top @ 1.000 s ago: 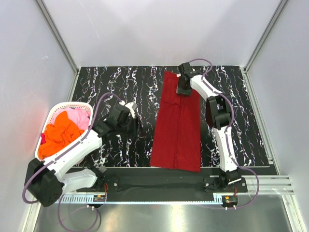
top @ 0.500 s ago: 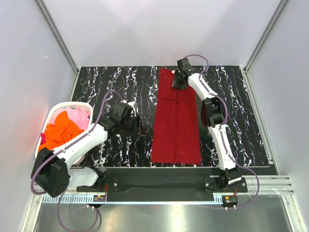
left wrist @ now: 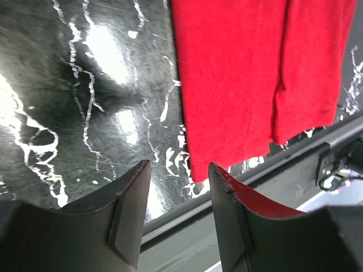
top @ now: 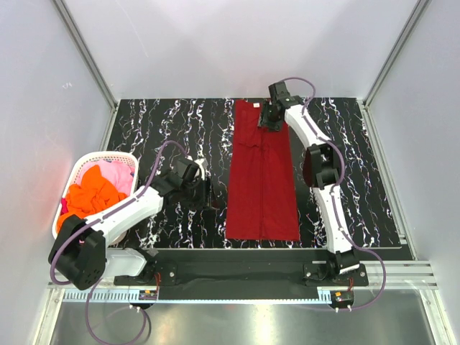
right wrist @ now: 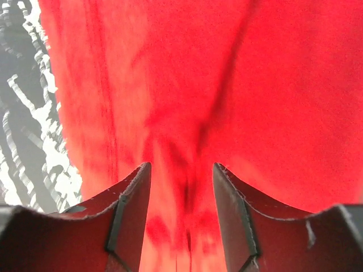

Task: Fold and stack the t-shirts
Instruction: Fold the tshirt

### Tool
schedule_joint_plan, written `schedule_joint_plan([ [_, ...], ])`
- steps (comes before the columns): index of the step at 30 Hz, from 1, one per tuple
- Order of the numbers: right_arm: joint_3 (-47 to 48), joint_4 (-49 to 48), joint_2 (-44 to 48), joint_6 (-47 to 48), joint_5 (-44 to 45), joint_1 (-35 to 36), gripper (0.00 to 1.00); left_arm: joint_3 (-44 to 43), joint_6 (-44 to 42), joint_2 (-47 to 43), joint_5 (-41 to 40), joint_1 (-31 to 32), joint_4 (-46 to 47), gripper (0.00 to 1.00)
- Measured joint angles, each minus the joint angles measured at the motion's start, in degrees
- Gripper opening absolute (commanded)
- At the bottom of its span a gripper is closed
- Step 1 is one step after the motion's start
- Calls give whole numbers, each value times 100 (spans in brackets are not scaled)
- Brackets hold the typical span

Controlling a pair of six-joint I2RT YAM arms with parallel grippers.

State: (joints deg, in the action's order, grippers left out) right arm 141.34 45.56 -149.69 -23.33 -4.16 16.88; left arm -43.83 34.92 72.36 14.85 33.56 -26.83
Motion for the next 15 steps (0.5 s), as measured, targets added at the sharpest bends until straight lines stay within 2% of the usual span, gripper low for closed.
schedule_joint_plan([
  [3, -289, 358, 599, -39, 70, -74, 58, 0, -50, 0, 192, -13, 59, 50],
  [5, -828, 472, 1250, -133, 138, -122, 58, 0, -74, 0, 297, -24, 92, 50],
  [12, -5335, 599, 5209, -859, 79, -197, 57, 315, -103, 79, 584, -24, 461, 50],
  [15, -6876, 713, 6461, -1152, -66, -190, 56, 734, -42, 160, 704, 4, 682, 50],
])
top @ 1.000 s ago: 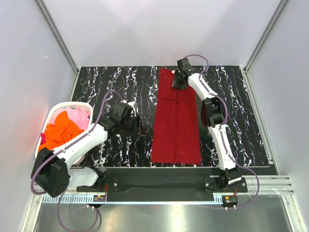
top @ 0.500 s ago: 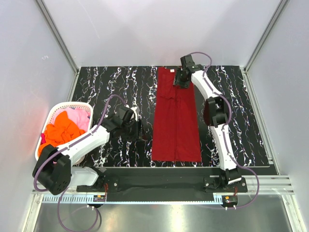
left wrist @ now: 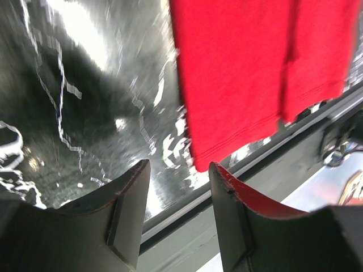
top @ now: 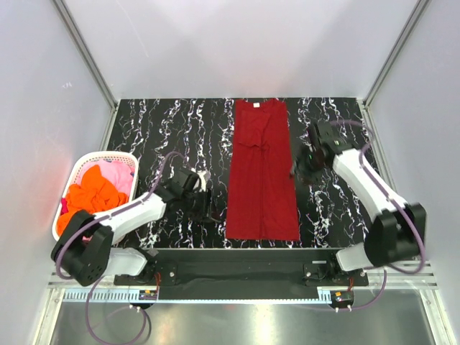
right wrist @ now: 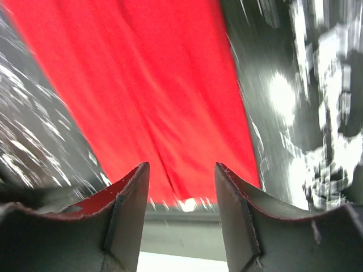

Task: Fold and stack the t-shirts
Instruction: Fold the tshirt

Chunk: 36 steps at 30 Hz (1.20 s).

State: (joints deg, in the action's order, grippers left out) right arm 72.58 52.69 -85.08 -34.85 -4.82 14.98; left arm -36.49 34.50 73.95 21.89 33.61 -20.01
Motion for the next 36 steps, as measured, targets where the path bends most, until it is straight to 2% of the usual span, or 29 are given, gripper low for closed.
schedule_joint_plan([
  [2, -909, 26, 590, -184, -125, 0, 55, 219, 46, 74, 63, 37, 118, 50],
  [5, -1926, 13, 966, -365, -398, 0, 55, 413, 142, 297, 197, 83, 343, 50],
  [13, -3209, -164, 1309, -706, -634, 2, 52, 428, 382, 599, 358, 374, 903, 47],
  [19, -3882, -387, 2079, -1023, -723, 2, 43, 428, 575, 658, 284, 623, 1043, 42],
  [27, -4304, -629, 2238, -1290, -835, 2, 33, 461, 789, 680, 164, 798, 1097, 36],
  [36, -4304, -728, 2218, -1419, -828, 4, 34, 514, 981, 680, 114, 870, 1156, 26],
])
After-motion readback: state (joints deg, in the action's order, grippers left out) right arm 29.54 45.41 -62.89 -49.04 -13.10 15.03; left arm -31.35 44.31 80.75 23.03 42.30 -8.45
